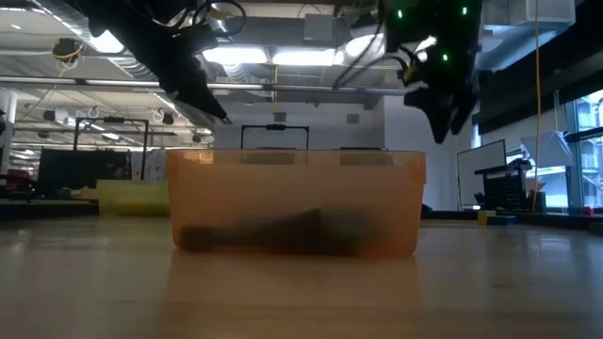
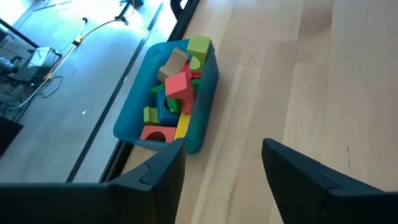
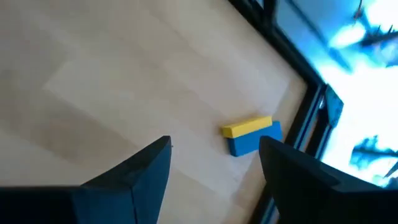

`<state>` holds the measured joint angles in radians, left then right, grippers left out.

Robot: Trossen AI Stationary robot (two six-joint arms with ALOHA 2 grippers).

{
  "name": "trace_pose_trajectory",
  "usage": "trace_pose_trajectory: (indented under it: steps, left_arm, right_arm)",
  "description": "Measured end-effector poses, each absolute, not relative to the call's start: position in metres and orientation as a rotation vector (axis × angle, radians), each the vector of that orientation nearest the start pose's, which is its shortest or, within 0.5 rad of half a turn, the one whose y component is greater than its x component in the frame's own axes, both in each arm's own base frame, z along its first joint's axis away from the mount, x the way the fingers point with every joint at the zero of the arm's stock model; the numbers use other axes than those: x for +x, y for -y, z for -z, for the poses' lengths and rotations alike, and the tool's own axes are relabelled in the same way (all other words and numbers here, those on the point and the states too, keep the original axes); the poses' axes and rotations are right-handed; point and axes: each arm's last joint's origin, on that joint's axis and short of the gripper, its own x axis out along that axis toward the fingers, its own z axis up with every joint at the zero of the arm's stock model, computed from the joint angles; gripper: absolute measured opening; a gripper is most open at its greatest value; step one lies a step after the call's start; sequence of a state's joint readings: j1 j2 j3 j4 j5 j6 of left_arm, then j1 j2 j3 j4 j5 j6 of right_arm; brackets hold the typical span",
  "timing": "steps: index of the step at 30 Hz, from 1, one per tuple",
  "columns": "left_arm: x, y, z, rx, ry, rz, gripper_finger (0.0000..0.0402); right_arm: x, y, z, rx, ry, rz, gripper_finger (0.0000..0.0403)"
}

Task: Sort blocks by size
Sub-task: Put the yellow rectangular block into the orange bin

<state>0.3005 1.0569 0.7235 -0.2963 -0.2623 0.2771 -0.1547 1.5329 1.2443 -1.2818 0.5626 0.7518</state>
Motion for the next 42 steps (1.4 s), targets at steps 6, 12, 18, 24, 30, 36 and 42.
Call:
trace_pose_trajectory:
  steps: [6,12,18,24,30,36,42]
  left_arm:
    - [0.207,-0.072,-0.254,0.248,-0.708,-0.452,0.0196]
    - [0.207,-0.072,-0.254,0.248,-0.708,-0.452,0.0196]
    - [0.207,-0.072,-0.254,0.248,-0.707,-0.452,0.0196]
    - [0.207,-0.072,-0.254,0.248,-0.707,-0.453,0.0196]
    - [0.208,-0.072,-0.256,0.250,-0.678,-0.458,0.0196]
    - [0.208,-0.072,-0.256,0.250,-0.677,-0.459,0.0196]
    - [0.208,-0.072,-0.256,0.250,-0.678,-0.458,0.0196]
  right_arm:
    - [0.234,0.097,-0.244,0.454,-1.215,1.225,0.0245]
    - [0.216,0.130,-0.221,0.549,-1.202,1.323,0.0245]
    - [0.196,0.152,-0.196,0.667,-1.156,1.395,0.0245]
    - [0.180,0.156,-0.167,0.770,-1.117,1.436,0.0245]
    - [0.171,0.155,-0.148,0.780,-1.062,1.469,0.0245]
    - [0.173,0.157,-0.145,0.765,-0.999,1.475,0.0245]
    - [0.173,0.156,-0.145,0.771,-1.006,1.477,0.0245]
